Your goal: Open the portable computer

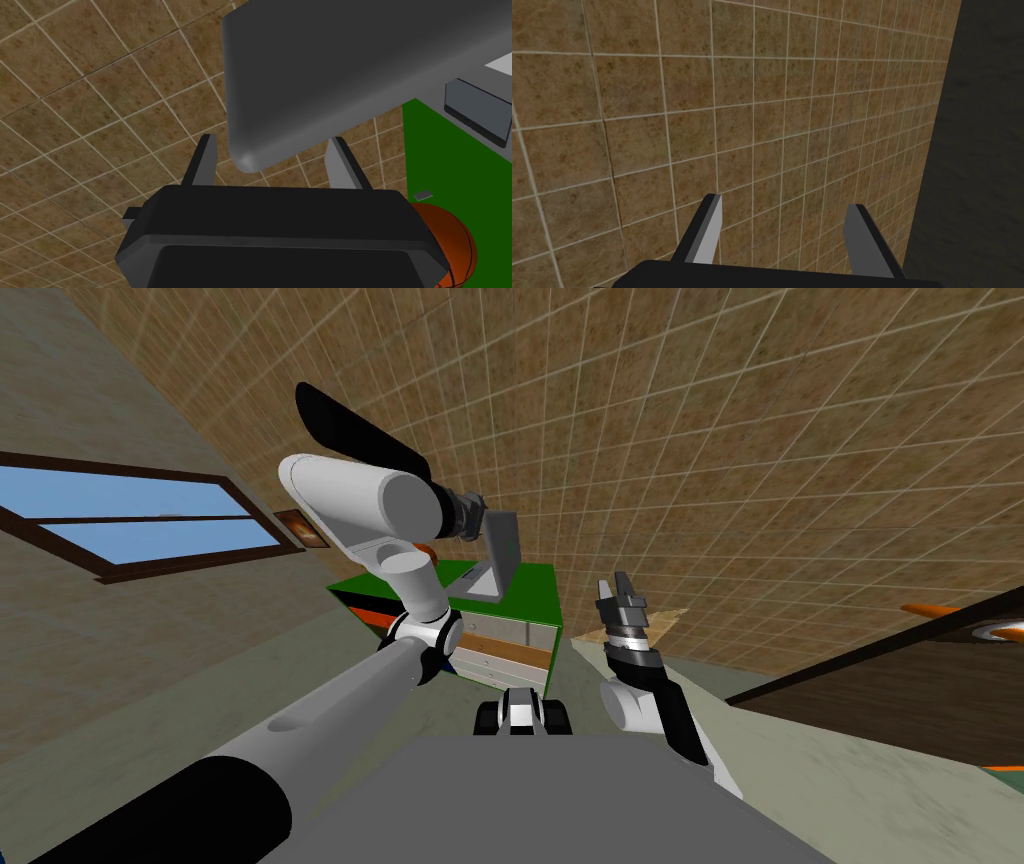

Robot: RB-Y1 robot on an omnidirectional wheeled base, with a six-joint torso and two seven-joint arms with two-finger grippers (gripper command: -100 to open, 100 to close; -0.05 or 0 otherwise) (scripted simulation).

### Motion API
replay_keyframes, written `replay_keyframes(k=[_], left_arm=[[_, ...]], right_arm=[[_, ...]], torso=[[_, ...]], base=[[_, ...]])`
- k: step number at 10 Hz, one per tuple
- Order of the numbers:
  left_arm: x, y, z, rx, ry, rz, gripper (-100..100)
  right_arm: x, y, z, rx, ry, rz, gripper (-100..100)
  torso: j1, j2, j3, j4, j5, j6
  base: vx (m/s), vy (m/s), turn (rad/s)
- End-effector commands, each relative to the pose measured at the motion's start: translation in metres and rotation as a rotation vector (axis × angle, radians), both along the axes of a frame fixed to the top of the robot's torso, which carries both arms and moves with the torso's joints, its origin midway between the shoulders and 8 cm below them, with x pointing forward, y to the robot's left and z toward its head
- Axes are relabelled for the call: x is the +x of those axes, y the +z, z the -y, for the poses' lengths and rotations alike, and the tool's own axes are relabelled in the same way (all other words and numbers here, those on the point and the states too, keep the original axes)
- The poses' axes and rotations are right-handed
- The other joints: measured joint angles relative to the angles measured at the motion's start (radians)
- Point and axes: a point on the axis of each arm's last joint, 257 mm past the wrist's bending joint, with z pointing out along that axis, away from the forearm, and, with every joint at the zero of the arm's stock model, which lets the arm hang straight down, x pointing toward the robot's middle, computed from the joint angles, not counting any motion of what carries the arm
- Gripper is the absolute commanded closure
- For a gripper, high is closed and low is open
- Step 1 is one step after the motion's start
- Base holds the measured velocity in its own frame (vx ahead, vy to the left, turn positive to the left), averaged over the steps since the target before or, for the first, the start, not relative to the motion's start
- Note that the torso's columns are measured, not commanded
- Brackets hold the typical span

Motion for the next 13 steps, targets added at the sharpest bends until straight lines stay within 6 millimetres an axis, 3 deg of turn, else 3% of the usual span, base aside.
replay_keyframes(k=[1, 6, 13], left_arm=[[0.016, -0.009, -0.007, -0.105, 0.010, -0.042, 100], [0.037, -0.021, -0.013, -0.237, 0.012, -0.080, 100], [0.065, -0.048, -0.013, -0.392, 0.000, -0.125, 100]], right_arm=[[0.000, 0.000, 0.000, 0.000, 0.000, 0.000, 0], [0.000, 0.000, 0.000, 0.000, 0.000, 0.000, 0], [0.000, 0.000, 0.000, 0.000, 0.000, 0.000, 0]], torso=[[-0.002, 0.000, 0.000, 0.000, -0.001, 0.000], [-0.019, 0.004, 0.002, 0.005, -0.010, 0.006], [-0.013, 0.006, 0.003, 0.007, -0.007, 0.004]], base=[[-0.038, 0.117, 0.010], [-0.012, 0.087, 0.006], [-0.021, 0.055, 0.002]])
